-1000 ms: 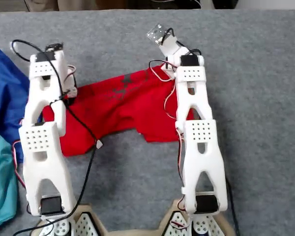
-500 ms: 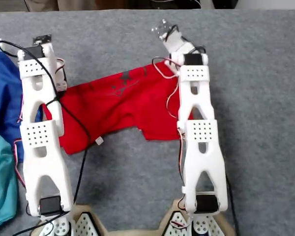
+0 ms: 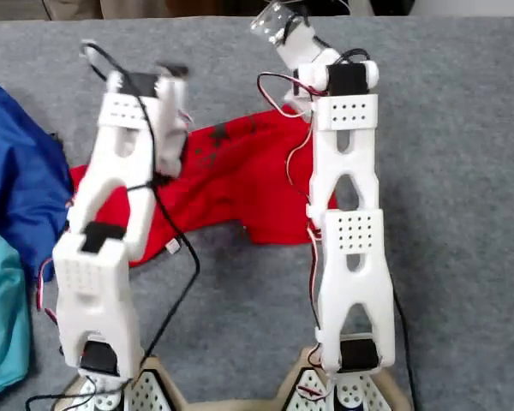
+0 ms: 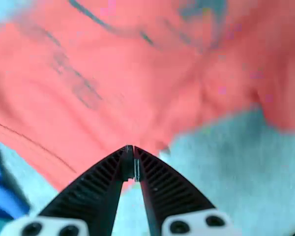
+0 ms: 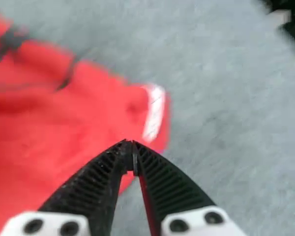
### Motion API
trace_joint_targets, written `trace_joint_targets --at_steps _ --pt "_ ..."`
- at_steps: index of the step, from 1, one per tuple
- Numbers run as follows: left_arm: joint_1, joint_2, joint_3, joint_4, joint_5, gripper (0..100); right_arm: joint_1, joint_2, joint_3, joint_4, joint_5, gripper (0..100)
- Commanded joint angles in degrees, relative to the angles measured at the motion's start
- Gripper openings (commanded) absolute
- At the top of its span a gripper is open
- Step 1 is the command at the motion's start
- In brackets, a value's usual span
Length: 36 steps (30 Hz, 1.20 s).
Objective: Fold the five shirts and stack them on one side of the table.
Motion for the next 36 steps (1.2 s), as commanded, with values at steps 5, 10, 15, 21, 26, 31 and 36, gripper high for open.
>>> trace_joint_targets --at_steps 5,10,15,21,26,31,36 --pt "-1.14 -18.86 31.3 -4.31 -4.13 2 3.74 -6.73 3.74 2.73 0.35 0.6" --pt "-2.29 -27.47 45.01 -9.32 -5.63 2 5.23 -13.23 16.04 2.64 0.35 0.6" --pt "-5.63 -33.01 52.22 -18.11 -5.63 7 5.58 -18.95 27.38 2.37 0.7 0.6" --pt "-13.1 -33.98 53.19 -25.05 -5.71 16 6.2 -19.21 30.37 1.58 0.79 0.6" --pt "-13.54 -33.45 55.03 -25.14 -8.18 15 5.76 -19.21 30.46 0.09 0.62 0.6" --pt "-14.07 -33.45 56.09 -23.65 -8.26 14 5.67 -19.21 30.46 -0.62 0.79 0.6" --pt "-14.07 -33.45 55.65 -22.68 -8.35 15 5.67 -19.21 30.55 -1.49 0.79 0.6"
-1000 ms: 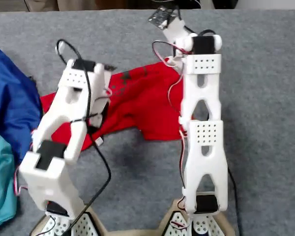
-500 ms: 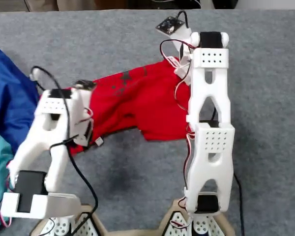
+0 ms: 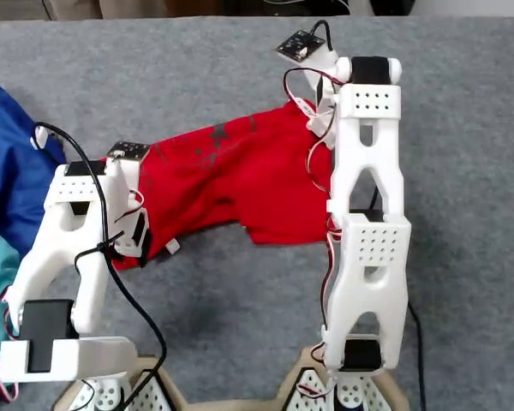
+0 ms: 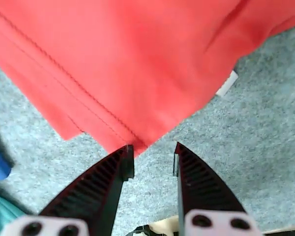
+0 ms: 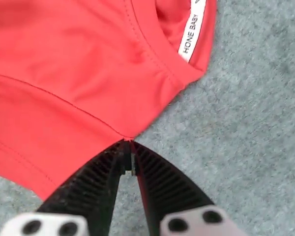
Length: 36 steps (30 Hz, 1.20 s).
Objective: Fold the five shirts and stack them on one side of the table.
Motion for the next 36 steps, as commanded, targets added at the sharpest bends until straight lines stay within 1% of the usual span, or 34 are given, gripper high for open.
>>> trace_joint_targets --at_steps 1,5,8,12,17,20,23,26,32,35,36 --pt "-0.88 -1.8 -0.62 0.7 -0.44 15 0.48 -4.88 0.13 -1.23 0.53 0.6" --pt "-1.23 -1.8 -0.09 1.05 -0.53 16 0.48 -4.88 0.13 -1.23 0.53 0.6" --pt "-3.87 -1.8 -0.79 0.62 -0.44 18 0.22 -4.88 0.13 -1.23 0.62 0.6" --pt "-6.15 -1.8 -1.41 0.62 -0.53 18 0.22 -4.62 0.04 -1.23 0.62 0.6" --pt "-5.54 -0.13 1.14 -3.96 0.09 18 -0.22 -2.59 -0.31 -1.93 0.62 0.6" --pt "-5.01 3.21 0.97 -6.77 3.34 18 -0.4 -2.33 -0.4 -2.02 0.62 0.6" --pt "-5.01 7.52 -1.23 -6.86 6.77 18 -0.4 -2.33 -0.4 -2.37 0.62 0.6" --pt "-5.36 12.09 -3.25 -6.59 8.7 18 -0.22 -1.98 -0.4 -2.81 0.62 0.6" --pt "-5.01 17.63 -6.33 -6.51 9.14 7 -0.22 -1.63 -0.4 -2.9 0.62 0.6" --pt "-4.92 17.63 -8.97 -4.13 9.14 1 -0.22 -1.63 -0.4 -2.9 0.62 0.6" --pt "-4.92 17.63 -10.2 -3.08 9.14 2 -0.22 -1.63 -0.4 -2.9 0.62 0.6"
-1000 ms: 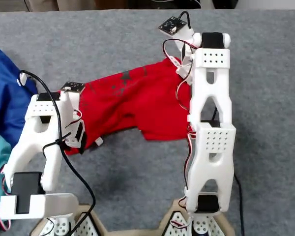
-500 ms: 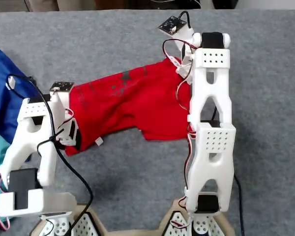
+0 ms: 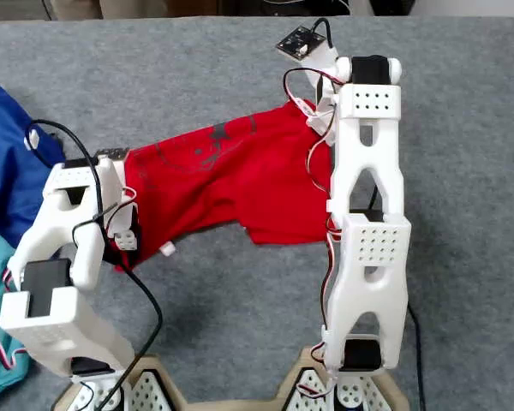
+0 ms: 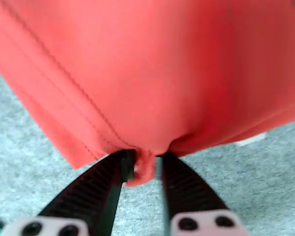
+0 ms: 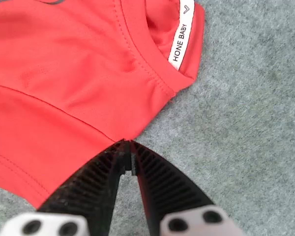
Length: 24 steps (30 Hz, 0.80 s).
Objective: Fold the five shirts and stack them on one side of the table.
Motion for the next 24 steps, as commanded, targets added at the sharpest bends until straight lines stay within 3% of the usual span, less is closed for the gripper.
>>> trace_joint_targets --at_steps 1,13,20,24 --pt "0.0 0.13 -5.01 2.37 0.62 2 -0.22 -1.63 -0.4 -1.05 0.44 0.6" --pt "0.0 0.57 -30.77 18.11 0.26 2 -0.31 -1.63 -0.31 -1.05 0.44 0.6" --pt "-0.26 0.66 -36.48 18.55 0.09 2 -0.31 -1.63 -0.31 -1.05 0.44 0.6" --pt "-0.7 2.51 -33.41 16.62 -5.1 2 -0.31 -1.63 -0.31 -0.97 0.44 0.6"
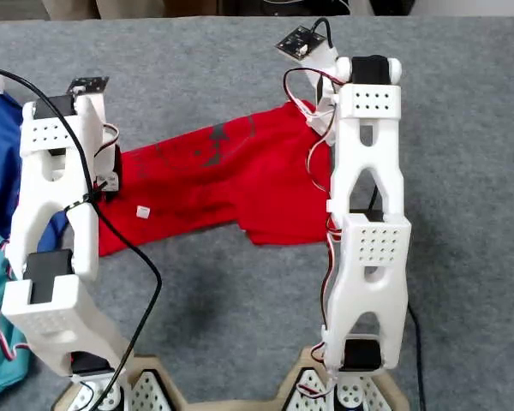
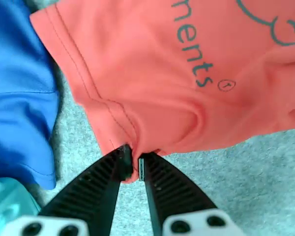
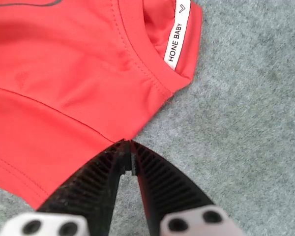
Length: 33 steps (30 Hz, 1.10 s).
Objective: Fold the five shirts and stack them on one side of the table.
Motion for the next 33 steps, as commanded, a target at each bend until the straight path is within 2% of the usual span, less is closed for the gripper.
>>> trace_joint_targets --at_steps 1,7,14,17,22,27,33 --pt "-1.23 1.36 0.79 -1.67 -4.48 2 -0.31 -1.63 -0.31 -0.97 0.53 0.6" --pt "-5.8 6.37 0.18 -4.31 -6.86 2 -0.31 -1.63 0.04 -0.79 1.93 0.6" --pt "-6.24 6.81 -0.7 -0.79 -6.77 2 -0.31 -1.63 0.04 -0.88 1.93 0.6" --pt "-5.01 7.25 -0.26 2.55 -6.77 2 -0.4 -1.54 0.13 -0.88 2.02 0.6" --pt "0.88 7.25 6.15 3.08 -6.77 2 -0.4 -1.54 0.13 -0.88 2.02 0.6" --pt "3.34 7.16 12.66 -2.37 -6.59 2 -0.4 -1.54 0.13 -0.88 2.02 0.6" --pt "-0.53 7.25 13.1 -4.84 -6.77 2 -0.31 -1.54 0.13 -0.62 3.16 0.7"
